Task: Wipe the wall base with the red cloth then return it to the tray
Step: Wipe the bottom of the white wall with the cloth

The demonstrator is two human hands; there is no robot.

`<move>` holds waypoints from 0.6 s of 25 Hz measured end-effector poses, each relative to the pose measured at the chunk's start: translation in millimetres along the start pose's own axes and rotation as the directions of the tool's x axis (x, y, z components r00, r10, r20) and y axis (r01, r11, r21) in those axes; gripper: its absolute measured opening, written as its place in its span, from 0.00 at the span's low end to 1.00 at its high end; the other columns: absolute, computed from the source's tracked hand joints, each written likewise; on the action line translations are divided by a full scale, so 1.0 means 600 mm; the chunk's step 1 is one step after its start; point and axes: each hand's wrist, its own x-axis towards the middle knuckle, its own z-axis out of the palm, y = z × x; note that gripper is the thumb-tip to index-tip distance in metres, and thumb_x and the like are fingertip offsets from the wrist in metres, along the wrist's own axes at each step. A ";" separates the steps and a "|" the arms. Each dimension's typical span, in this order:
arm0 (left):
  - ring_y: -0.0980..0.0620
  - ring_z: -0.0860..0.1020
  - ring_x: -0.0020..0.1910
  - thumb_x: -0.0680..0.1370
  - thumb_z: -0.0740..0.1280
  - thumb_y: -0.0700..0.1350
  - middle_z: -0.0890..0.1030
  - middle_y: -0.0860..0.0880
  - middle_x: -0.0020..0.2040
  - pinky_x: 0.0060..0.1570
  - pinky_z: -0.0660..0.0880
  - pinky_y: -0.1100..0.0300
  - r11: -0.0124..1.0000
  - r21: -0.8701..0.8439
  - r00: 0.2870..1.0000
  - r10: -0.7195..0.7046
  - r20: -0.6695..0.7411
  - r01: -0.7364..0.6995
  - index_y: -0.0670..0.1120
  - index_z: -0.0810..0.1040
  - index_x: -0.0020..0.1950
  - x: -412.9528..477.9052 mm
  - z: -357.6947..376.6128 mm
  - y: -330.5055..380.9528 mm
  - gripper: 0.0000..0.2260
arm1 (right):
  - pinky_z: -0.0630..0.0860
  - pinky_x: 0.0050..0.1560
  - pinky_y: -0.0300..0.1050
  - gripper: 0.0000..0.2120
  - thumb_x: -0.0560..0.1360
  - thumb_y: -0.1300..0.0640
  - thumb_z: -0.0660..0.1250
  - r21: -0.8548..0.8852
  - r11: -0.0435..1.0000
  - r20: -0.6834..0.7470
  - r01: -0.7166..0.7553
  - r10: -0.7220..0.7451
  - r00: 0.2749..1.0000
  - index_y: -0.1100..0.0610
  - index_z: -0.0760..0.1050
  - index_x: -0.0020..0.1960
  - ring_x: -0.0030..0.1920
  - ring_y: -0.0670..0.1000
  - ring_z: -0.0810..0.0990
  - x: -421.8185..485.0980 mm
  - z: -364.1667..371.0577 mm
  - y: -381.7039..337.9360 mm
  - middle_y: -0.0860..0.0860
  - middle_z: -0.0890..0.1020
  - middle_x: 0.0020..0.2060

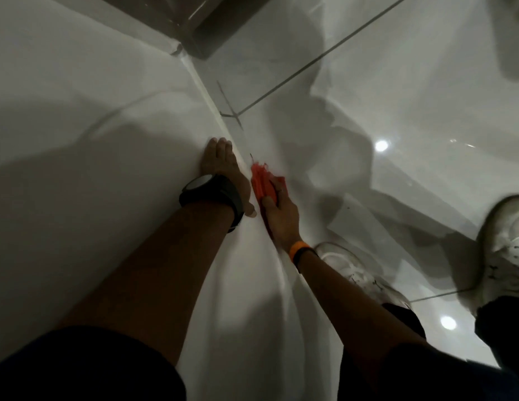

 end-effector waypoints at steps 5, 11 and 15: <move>0.38 0.41 0.83 0.76 0.57 0.74 0.41 0.36 0.82 0.82 0.40 0.45 0.999 -0.025 1.000 0.027 -0.015 -0.028 0.37 0.41 0.82 -0.014 0.013 0.030 0.52 | 0.77 0.66 0.53 0.33 0.74 0.38 0.57 -0.008 1.000 0.057 0.029 -0.028 0.998 0.40 0.62 0.78 0.61 0.54 0.80 0.018 -0.001 -0.009 0.53 0.78 0.72; 0.38 0.39 0.83 0.75 0.57 0.75 0.39 0.35 0.82 0.82 0.39 0.45 0.998 -0.048 0.998 0.052 0.043 -0.050 0.35 0.40 0.82 -0.029 0.017 0.068 0.55 | 0.69 0.76 0.54 0.26 0.83 0.42 0.55 -0.062 0.997 0.023 -0.055 0.057 0.998 0.41 0.59 0.80 0.76 0.58 0.72 -0.082 -0.046 0.090 0.51 0.67 0.81; 0.38 0.39 0.83 0.75 0.57 0.75 0.39 0.36 0.82 0.82 0.39 0.45 0.996 -0.032 0.995 0.084 0.048 -0.082 0.35 0.40 0.82 -0.043 0.033 0.091 0.55 | 0.67 0.78 0.65 0.23 0.85 0.44 0.54 -0.029 0.998 0.058 -0.058 0.060 0.997 0.38 0.59 0.80 0.78 0.60 0.70 -0.077 -0.038 0.087 0.51 0.70 0.79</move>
